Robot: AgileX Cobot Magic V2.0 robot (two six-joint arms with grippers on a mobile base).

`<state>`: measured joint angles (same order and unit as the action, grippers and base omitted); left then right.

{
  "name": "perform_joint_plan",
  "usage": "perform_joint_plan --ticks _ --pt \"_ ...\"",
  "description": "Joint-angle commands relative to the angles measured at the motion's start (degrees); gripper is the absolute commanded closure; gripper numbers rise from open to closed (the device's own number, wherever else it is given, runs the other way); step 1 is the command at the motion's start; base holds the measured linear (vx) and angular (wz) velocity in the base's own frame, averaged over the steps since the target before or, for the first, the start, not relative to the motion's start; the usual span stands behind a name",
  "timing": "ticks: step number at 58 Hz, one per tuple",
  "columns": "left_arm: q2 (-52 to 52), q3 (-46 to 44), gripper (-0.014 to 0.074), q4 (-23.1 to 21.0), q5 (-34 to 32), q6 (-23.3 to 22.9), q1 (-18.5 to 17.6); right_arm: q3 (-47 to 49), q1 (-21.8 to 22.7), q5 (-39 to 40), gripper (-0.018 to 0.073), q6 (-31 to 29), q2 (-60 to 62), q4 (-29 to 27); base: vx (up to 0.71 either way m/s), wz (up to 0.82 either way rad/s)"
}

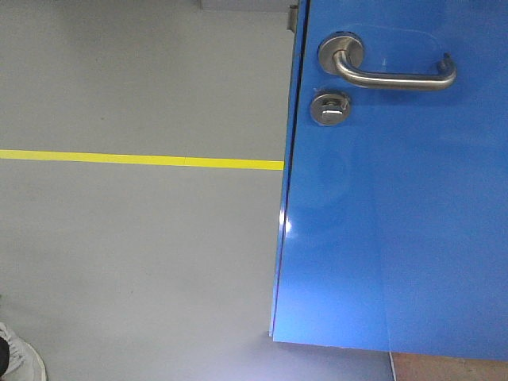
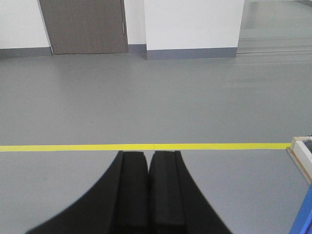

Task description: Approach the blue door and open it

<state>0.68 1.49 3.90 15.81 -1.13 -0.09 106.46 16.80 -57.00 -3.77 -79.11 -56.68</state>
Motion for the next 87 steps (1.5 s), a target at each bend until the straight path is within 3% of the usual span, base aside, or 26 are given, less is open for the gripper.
perform_joint_plan --ticks 1,9,22,39,50,60,70,76,87 --pt "0.69 -1.49 0.0524 -0.12 -4.86 -0.39 -0.38 1.07 -1.59 7.87 0.0547 -6.97 3.09 3.13 0.0 0.0" --pt "0.69 -1.49 0.0524 -0.12 -4.86 -0.39 -0.38 -4.2 -9.93 20.08 0.0547 -18.98 6.55 14.0 0.0 0.0" --pt "0.69 -1.49 0.0524 -0.12 -4.86 -0.39 -0.38 -25.43 -21.43 45.45 0.0547 -24.52 17.43 25.17 0.0 0.0" --pt "0.69 -1.49 0.0524 -0.12 -4.86 -0.39 -0.38 -58.87 -22.33 48.14 0.0547 -25.63 38.37 28.35 0.0 0.0" --pt "0.69 -1.49 0.0524 -0.12 -4.86 -0.39 -0.38 -80.45 -22.33 48.62 0.0547 -21.78 55.73 27.97 0.0 0.0" --pt "0.69 -1.49 0.0524 -0.12 -4.86 -0.39 -0.38 -91.31 -22.33 48.33 0.0547 -17.86 67.13 27.97 0.0 0.0" --pt "0.69 -1.49 0.0524 -0.12 -4.86 -0.39 -0.38 -97.32 -22.33 48.04 0.0547 -15.69 71.02 29.32 0.0 0.0" --pt "0.69 -1.49 0.0524 -0.12 -4.86 -0.39 -0.38 -100.2 -22.33 48.22 0.0547 -12.16 72.51 36.26 0.0 0.0" --pt "0.69 -1.49 0.0524 -0.12 -4.86 -0.39 -0.38 -105.33 -22.33 48.34 0.0547 0.81 78.4 52.16 0.0 0.0"
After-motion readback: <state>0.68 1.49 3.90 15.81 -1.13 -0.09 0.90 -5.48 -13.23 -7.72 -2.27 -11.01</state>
